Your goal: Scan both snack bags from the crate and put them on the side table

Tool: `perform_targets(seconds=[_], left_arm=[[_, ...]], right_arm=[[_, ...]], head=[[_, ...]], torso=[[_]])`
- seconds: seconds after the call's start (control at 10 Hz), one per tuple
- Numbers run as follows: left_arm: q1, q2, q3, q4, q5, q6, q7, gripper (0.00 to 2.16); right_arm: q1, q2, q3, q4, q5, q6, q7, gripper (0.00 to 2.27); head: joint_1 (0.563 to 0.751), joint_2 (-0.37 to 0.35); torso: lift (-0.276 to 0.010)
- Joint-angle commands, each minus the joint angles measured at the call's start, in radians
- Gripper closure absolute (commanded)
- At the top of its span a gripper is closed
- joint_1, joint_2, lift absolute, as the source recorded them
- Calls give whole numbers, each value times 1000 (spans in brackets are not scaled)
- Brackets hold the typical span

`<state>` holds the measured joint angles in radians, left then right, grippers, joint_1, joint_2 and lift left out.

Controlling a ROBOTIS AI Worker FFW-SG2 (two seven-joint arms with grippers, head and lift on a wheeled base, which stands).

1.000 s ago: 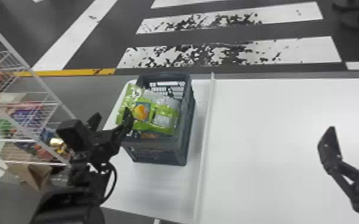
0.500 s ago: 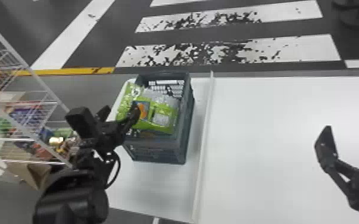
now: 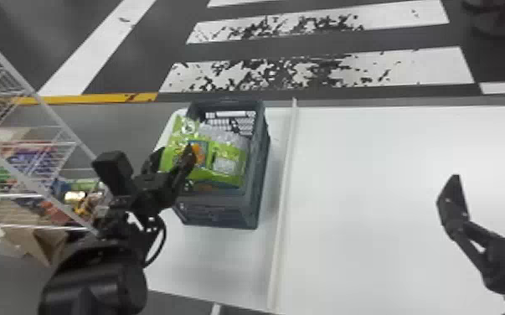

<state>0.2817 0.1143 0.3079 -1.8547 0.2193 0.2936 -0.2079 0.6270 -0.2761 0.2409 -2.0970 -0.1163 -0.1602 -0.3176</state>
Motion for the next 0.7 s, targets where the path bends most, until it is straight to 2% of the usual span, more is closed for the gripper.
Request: perform_targets(seconds=[0.0, 0.1, 0.3, 0.4, 0.5, 0.6], left_arm=[[25, -2, 11, -37, 0, 6, -2, 545], [39, -1, 16, -67, 0, 9, -2, 630], [51, -2, 28, -110, 0, 37, -2, 643], [53, -1, 30, -118, -1, 52, -2, 1035], [50, -1, 31, -121, -8, 74, -8, 1325], [40, 1, 30, -120, -21, 101, -22, 1355]], right_arm=[[0, 0, 0, 0, 0, 0, 0, 87], [0, 0, 1, 0, 0, 3, 0, 87], [0, 0, 3, 0, 0, 3, 0, 87], [0, 0, 3, 2, 1, 3, 0, 87], [-1, 0, 1, 2, 1, 3, 0, 87], [-1, 0, 1, 2, 0, 6, 0, 87]], head=[[695, 238], [695, 241], [695, 247], [695, 250], [695, 251], [695, 251]], torso=[[-87], [-87], [-87], [-87], [-87], [-87]])
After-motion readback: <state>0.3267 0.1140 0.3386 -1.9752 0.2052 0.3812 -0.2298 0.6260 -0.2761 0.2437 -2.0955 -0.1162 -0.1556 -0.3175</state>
